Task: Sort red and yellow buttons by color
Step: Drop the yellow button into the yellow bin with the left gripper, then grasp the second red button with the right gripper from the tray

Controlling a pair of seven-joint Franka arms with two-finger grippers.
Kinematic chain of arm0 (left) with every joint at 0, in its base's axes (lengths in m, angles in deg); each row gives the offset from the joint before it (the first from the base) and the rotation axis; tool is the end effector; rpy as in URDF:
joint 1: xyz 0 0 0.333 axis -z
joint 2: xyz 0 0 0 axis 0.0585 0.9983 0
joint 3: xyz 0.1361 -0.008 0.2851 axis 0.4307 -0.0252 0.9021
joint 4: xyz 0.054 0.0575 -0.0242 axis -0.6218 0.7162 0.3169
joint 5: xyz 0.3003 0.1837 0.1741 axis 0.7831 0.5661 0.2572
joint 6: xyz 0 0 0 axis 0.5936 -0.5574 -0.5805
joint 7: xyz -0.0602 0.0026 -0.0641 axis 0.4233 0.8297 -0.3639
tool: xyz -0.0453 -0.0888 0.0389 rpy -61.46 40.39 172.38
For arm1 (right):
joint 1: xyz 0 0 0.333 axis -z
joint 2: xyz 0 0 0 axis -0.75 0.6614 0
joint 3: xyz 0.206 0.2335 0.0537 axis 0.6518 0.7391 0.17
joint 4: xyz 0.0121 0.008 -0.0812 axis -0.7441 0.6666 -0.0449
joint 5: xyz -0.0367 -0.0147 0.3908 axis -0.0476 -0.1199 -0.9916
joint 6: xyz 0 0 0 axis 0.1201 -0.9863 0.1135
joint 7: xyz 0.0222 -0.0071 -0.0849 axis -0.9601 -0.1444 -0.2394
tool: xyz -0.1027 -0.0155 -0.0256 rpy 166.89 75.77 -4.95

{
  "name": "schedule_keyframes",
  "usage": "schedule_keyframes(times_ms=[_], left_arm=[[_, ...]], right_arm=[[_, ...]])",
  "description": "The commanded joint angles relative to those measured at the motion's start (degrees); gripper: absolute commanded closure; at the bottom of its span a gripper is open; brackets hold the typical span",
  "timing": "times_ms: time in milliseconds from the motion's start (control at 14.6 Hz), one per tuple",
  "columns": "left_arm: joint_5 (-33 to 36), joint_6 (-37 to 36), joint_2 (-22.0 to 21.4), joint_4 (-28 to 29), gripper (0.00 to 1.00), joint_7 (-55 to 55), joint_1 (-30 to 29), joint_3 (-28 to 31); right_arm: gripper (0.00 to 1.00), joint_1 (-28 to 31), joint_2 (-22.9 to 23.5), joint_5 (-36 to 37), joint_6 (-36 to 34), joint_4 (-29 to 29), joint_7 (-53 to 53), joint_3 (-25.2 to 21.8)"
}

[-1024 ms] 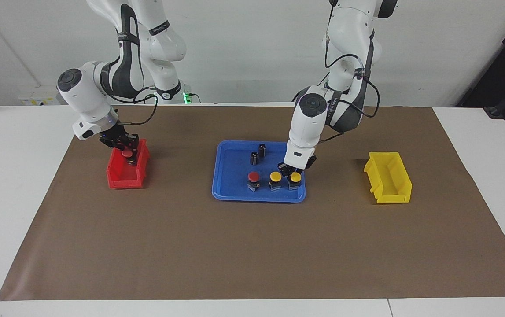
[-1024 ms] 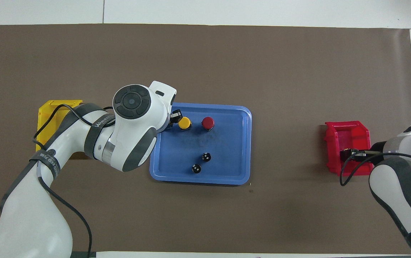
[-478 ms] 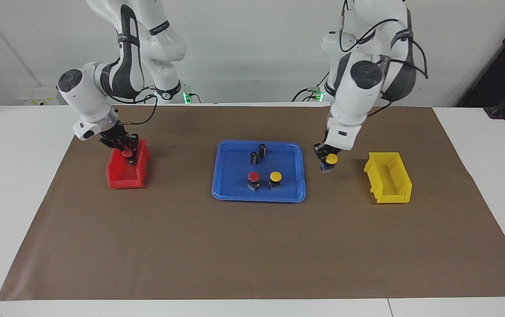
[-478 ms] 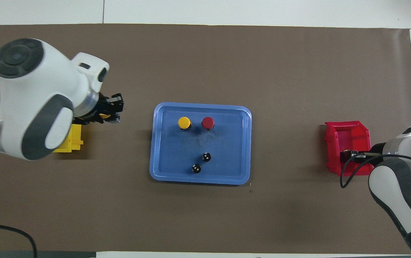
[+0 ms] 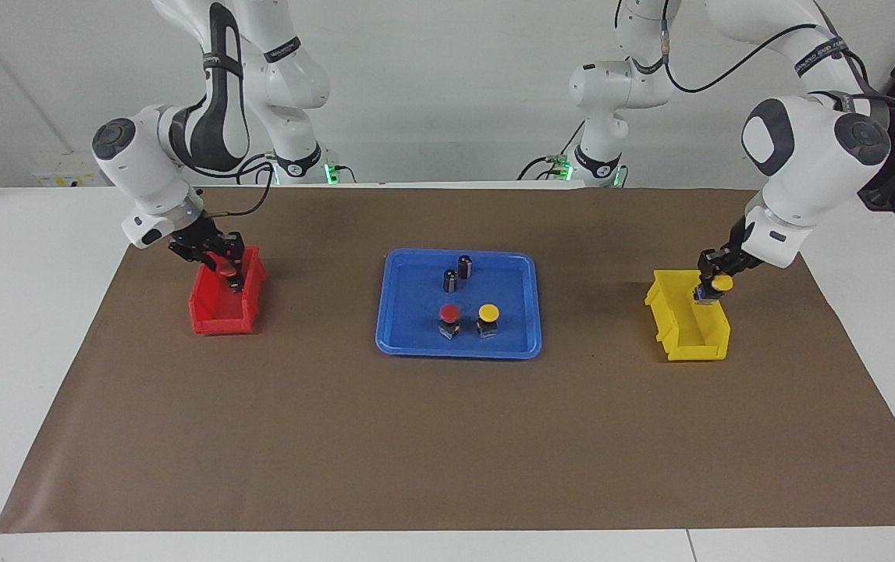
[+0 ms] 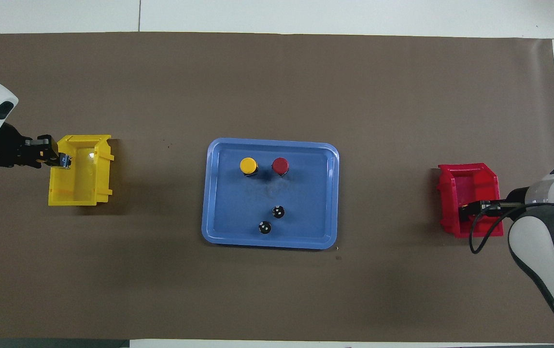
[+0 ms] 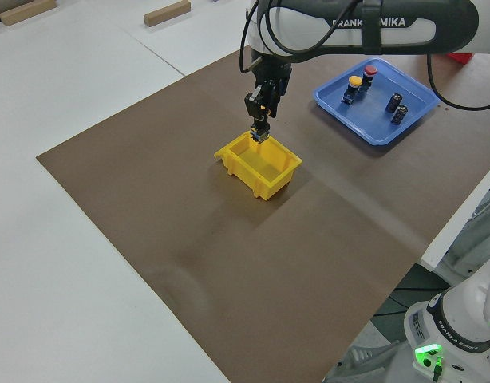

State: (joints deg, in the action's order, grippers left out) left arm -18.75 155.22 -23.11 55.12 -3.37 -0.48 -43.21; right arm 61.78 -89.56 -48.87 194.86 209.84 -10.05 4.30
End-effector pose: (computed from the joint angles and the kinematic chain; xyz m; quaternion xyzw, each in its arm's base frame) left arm 0.5615 0.0099 0.4531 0.9983 0.0484 -0.0314 0.0056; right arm 0.4563 -0.0871 0.3776 -0.9975 0.0211 0.0303 0.0602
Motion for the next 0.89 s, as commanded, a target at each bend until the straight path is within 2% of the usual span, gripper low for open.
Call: schedule_keyframes(times_ms=[0, 137, 273, 410, 478, 546, 683, 751, 819], left_arm=[[0.8, 8.7, -4.4, 10.0, 0.99, -2.4, -1.4, -0.8], [0.8, 9.3, -4.3, 11.0, 0.99, -2.8, -1.4, -0.9], [0.8, 9.5, -4.1, 12.3, 0.99, -2.7, -1.2, -0.9], [0.8, 12.6, -4.1, 15.4, 0.99, -2.9, -1.2, -1.0], [0.8, 14.8, -4.1, 16.6, 0.99, -2.9, -1.2, -0.9], [0.8, 16.2, -3.9, 17.4, 0.99, -3.0, -1.2, -1.0], [0.8, 16.5, -3.9, 17.9, 0.97, -3.0, -1.2, -1.0], [0.8, 16.7, -3.9, 18.1, 0.97, -3.0, -1.2, -1.0], [0.8, 16.8, -3.7, 18.2, 0.97, -3.0, -1.3, -1.0]], right_arm=[[0.44, 0.3, 1.2, -0.3, -6.4, -7.0, -1.7, 0.6], [0.44, -0.8, 2.4, 0.5, -13.1, -14.3, 0.3, 1.6], [0.42, -5.2, 6.6, 0.5, -18.7, -24.1, 3.3, 1.7], [0.31, -11.0, 10.9, 0.7, -22.5, -34.2, 11.7, 1.7], [0.23, -14.4, 12.8, 1.3, -23.2, -38.2, 15.8, 1.7], [0.1, -17.6, 14.1, 2.2, -22.6, -40.9, 18.4, 1.7], [0.01, -24.9, 20.7, 3.8, -23.4, -49.8, 27.5, 1.7], [0.01, -28.4, 24.8, 5.2, -23.5, -54.7, 33.2, 1.7], [0.01, -31.6, 27.9, 7.0, -22.5, -57.2, 37.8, 1.7]])
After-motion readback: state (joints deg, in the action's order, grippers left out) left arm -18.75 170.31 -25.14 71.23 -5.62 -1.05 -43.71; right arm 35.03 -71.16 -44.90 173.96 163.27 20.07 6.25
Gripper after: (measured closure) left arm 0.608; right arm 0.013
